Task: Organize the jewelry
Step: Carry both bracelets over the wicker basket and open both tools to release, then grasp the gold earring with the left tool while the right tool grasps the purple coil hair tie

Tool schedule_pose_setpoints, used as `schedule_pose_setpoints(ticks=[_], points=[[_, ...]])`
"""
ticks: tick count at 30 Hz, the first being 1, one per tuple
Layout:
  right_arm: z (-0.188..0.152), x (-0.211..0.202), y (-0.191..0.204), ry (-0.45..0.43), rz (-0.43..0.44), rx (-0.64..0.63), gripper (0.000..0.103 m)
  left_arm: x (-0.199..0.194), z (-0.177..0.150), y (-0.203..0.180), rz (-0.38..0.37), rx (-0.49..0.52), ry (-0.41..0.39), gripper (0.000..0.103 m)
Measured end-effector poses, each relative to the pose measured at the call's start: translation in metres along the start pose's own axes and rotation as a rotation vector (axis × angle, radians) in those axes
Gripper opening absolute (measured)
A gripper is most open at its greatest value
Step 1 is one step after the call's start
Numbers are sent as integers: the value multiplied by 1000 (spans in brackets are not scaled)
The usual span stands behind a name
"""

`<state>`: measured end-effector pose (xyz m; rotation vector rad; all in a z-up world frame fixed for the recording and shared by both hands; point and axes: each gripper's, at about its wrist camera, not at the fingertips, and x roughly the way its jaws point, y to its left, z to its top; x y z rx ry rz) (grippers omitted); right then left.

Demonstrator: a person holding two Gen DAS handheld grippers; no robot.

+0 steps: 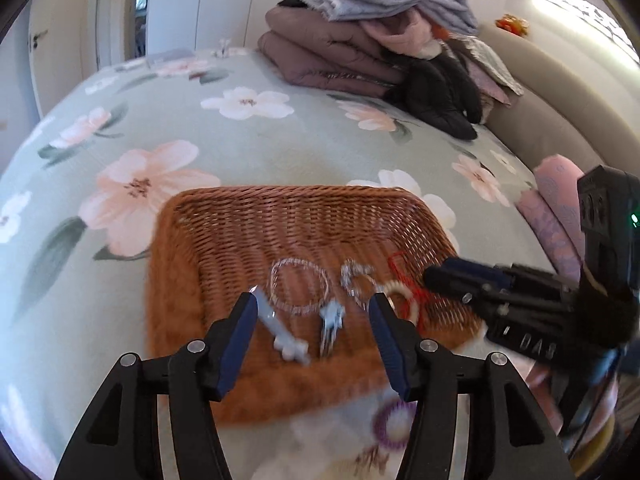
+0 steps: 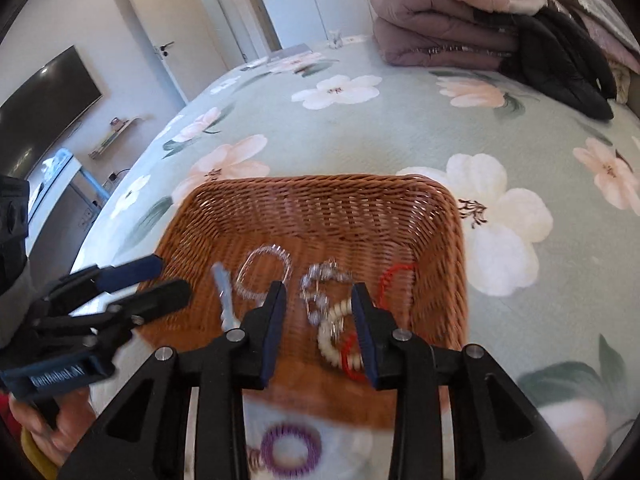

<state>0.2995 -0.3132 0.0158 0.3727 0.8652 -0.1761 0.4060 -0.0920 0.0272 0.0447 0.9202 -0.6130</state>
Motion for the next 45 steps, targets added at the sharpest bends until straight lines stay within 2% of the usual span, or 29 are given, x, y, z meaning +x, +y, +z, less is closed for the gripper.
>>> schedule_pose_setpoints(ticks=[4,11,13,14,16,17,19,23,27,28,29,31,34,36,38,39,43,45], points=[[-27,-49,2,-60,7,-51,37,-54,-31,4,14,1,-51,75],[-76,-113,-8,-115,19,-88,42,-118,-92,26,23,-70,-81,75],[-87,-123,-13,-117,44,-78,47,-122,-107,26,23,-74,-68,75],[-93,-128,-15,-122,49,-70,59,-122,-116,26,21,-76,-60,75],[-105,-139,-23,-160,27,-55,75,-119,-131,28,18,-89,-47,75],[-110,-143,-25,-179,5,-53,77,-116,-139,28,15,-99,-38,75],[-120,-150,-28,-204,-45,-75,77,-104,-155,33,3,-134,-8,75],[-134,-148,-42,-160,-96,-63,77,-87,-179,43,-7,-200,29,75],[-147,-132,-53,-99,-120,-50,75,-81,-192,39,41,-162,54,75],[-150,-127,-55,-84,-127,-51,72,-81,-193,37,44,-152,53,74],[-153,-124,-56,-69,-131,-52,65,-81,-193,35,40,-142,56,67],[-160,-119,-58,-44,-109,-51,61,-81,-192,29,17,-125,72,55],[-166,-113,-52,-29,-111,-77,60,-79,-192,21,-13,-105,85,52],[-168,-112,-49,-32,-111,-98,60,-76,-191,15,5,-83,86,48],[-169,-109,-47,-27,-106,-112,60,-68,-190,13,0,-68,115,35],[-169,-107,-47,-24,-105,-113,60,-62,-189,11,0,-54,134,32],[-171,-103,-46,-5,-85,-116,60,-45,-190,5,19,1,186,23],[-171,-101,-40,7,-66,-127,60,-39,-189,3,11,7,197,23]])
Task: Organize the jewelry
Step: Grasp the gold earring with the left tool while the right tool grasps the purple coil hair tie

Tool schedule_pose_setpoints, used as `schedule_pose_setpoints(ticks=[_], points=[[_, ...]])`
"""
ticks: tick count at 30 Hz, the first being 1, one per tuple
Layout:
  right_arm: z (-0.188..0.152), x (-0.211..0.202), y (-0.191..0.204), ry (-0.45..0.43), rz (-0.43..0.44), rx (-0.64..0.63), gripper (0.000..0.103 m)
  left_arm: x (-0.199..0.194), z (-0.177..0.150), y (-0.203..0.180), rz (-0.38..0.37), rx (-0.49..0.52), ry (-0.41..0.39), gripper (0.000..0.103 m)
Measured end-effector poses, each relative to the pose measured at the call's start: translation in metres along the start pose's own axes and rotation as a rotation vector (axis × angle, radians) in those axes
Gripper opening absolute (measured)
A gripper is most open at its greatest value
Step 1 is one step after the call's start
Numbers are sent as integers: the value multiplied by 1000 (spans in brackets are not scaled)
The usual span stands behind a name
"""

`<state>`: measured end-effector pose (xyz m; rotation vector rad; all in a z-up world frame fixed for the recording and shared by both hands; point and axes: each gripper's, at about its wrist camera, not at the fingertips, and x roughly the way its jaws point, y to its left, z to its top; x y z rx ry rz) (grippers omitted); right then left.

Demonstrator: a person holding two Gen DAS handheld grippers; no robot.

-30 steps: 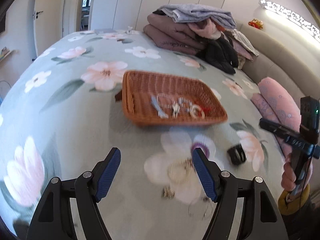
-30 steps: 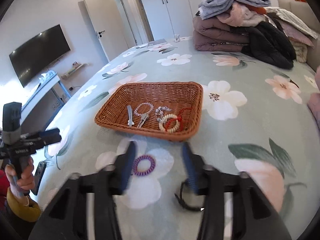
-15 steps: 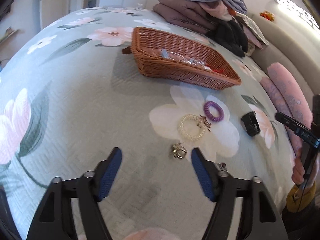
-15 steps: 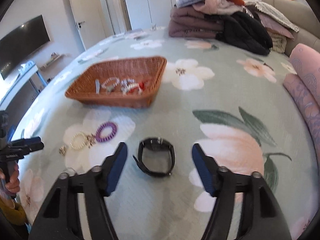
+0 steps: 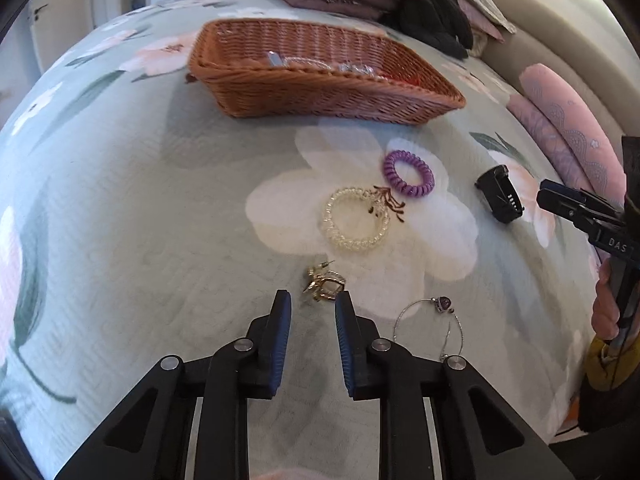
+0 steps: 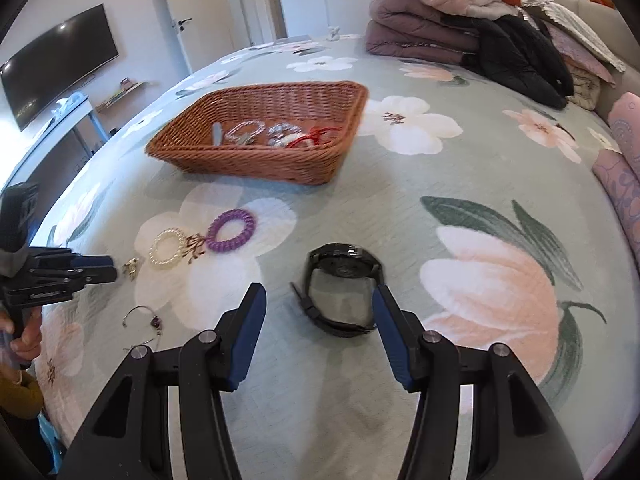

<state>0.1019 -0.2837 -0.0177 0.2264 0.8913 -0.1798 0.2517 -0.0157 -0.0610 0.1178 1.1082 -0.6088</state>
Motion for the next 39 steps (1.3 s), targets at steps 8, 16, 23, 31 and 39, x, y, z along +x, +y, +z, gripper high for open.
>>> schedule_pose_setpoints(ticks=[8,16,23,31,39], points=[[27,32,79,36,152,-179,54,1,-1,-1,6,13,-2,23],[48,86,71,99,78,-123,45,7,-2,-1,19,27,5,18],[54,101,65,121,71,-103,45,11,2,0,19,26,6,13],[60,112,62,130,81,-91,45,8,-4,0,7,26,13,9],[58,119,58,139,75,-80,43,-2,-18,4,-3,5,33,9]])
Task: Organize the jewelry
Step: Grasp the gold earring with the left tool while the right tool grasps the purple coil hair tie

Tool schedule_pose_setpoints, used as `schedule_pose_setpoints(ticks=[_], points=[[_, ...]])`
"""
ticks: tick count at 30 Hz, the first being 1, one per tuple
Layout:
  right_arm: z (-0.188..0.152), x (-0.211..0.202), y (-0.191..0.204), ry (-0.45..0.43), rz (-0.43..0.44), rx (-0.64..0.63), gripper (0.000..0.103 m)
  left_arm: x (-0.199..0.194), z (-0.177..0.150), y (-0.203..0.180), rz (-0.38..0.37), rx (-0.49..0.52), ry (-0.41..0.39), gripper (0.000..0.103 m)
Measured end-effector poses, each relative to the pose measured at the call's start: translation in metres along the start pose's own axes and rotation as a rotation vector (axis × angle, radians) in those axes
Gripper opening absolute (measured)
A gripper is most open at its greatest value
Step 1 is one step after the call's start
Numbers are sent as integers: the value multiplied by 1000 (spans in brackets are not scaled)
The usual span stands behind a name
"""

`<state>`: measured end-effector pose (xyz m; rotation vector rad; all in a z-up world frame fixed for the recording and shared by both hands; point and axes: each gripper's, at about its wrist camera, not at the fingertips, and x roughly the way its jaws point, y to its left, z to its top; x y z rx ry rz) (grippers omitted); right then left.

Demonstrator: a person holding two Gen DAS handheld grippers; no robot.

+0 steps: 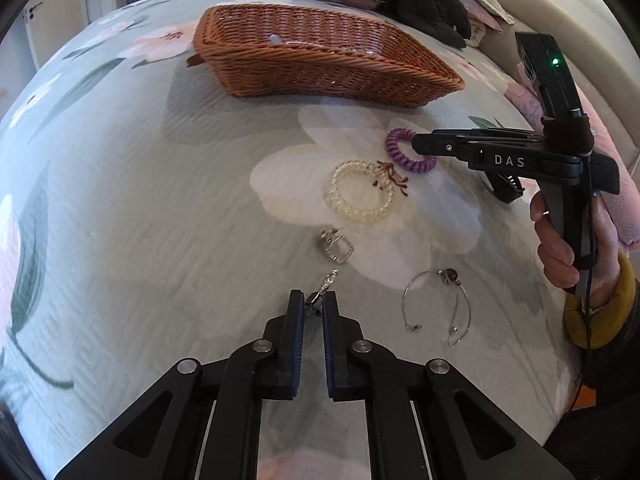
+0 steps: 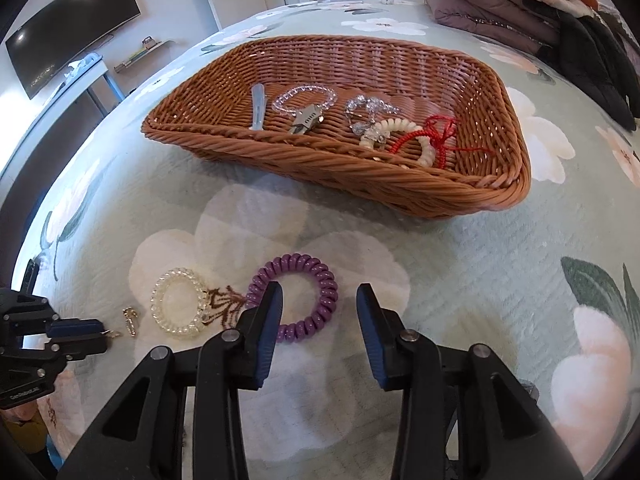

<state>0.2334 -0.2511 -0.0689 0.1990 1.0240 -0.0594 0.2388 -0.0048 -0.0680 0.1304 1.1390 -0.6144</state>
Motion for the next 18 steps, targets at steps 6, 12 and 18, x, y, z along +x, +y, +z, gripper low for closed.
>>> schedule_pose_setpoints(ticks=[6,12,18], points=[[3,8,6,7,-16,-26,42,3,-2,-4,20,30,7,13],[6,13,8,-3,-31,-38,28,8,2,-9,31,65,5,13],[2,10,3,-30,4,-27,23,-1,-3,-8,28,64,-39,14]])
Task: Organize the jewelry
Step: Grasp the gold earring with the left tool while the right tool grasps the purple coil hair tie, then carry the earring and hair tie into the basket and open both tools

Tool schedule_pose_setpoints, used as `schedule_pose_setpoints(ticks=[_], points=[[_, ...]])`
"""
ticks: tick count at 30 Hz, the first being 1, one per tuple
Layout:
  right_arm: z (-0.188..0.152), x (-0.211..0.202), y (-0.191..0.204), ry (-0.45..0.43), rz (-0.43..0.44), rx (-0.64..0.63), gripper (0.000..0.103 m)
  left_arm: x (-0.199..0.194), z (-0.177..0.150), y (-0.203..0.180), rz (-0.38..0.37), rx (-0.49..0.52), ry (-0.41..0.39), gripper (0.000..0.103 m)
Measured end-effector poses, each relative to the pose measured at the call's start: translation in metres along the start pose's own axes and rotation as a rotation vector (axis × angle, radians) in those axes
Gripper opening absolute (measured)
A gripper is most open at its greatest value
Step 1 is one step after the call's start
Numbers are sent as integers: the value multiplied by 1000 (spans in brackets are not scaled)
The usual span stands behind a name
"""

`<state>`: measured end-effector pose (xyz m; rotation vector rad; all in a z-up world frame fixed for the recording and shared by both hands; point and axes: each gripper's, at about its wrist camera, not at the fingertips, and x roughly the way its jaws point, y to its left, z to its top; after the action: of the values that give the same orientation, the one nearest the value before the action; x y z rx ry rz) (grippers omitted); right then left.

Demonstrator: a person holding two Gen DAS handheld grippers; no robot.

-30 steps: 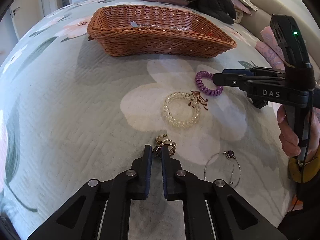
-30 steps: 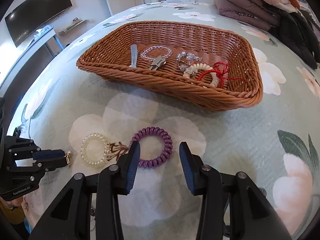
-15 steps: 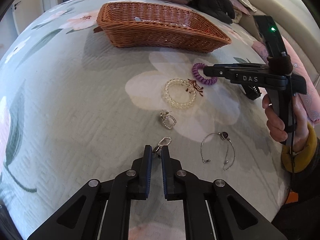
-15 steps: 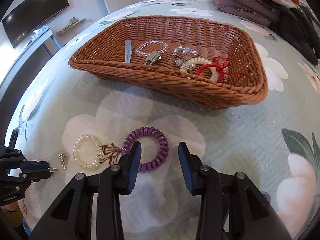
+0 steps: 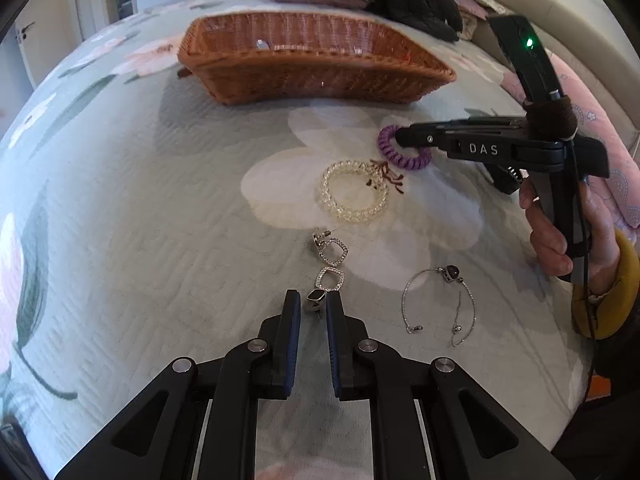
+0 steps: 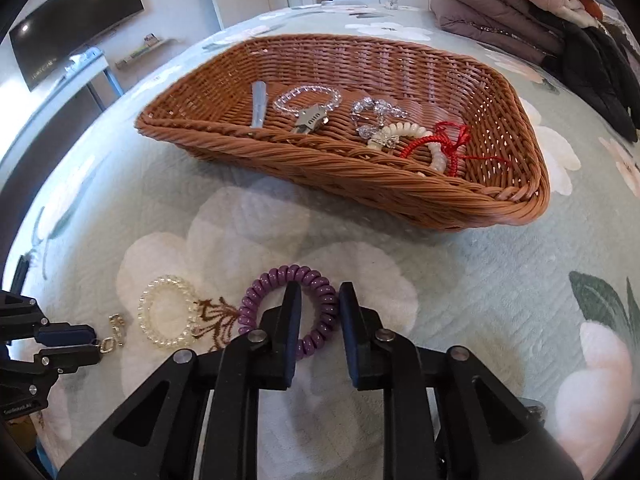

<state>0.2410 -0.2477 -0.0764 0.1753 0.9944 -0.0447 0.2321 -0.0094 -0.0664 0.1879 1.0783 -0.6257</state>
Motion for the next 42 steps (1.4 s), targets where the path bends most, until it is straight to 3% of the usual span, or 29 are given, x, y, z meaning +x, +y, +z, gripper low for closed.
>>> schedule_pose_setpoints(ticks=[1,4,10,12,16,19,20,27,32,38,42], points=[[-1,-1,-2,-3,18,6,23,-5,-1,-1,0,7,-19,18],[-2,-5,-7,-18,60,43,30,-13,-1,-5,15,28,-70,61],[-4,-10,-5,-69,45,27,30,-5,-1,-14,50,76,-83,61],[-5,-10,-1,-84,24,12,30,0,-4,-16,46,81,-77,59],[-9,-4,8,-74,-6,-23,29,8,-6,-13,47,58,-78,41],[-11,-1,13,-68,-38,-43,16,9,-7,-10,48,44,-73,13],[-11,-1,12,-70,-35,-41,16,9,-7,-9,45,40,-73,10],[-10,-13,7,-114,-9,-21,13,-2,-6,-14,36,31,-109,10],[-9,-45,3,-164,6,-10,13,-33,10,-17,14,40,-174,10],[5,-95,-1,-242,12,7,13,-67,54,-8,-92,28,-251,10],[21,-121,-5,-292,-11,16,13,-76,89,-2,-118,22,-290,10]])
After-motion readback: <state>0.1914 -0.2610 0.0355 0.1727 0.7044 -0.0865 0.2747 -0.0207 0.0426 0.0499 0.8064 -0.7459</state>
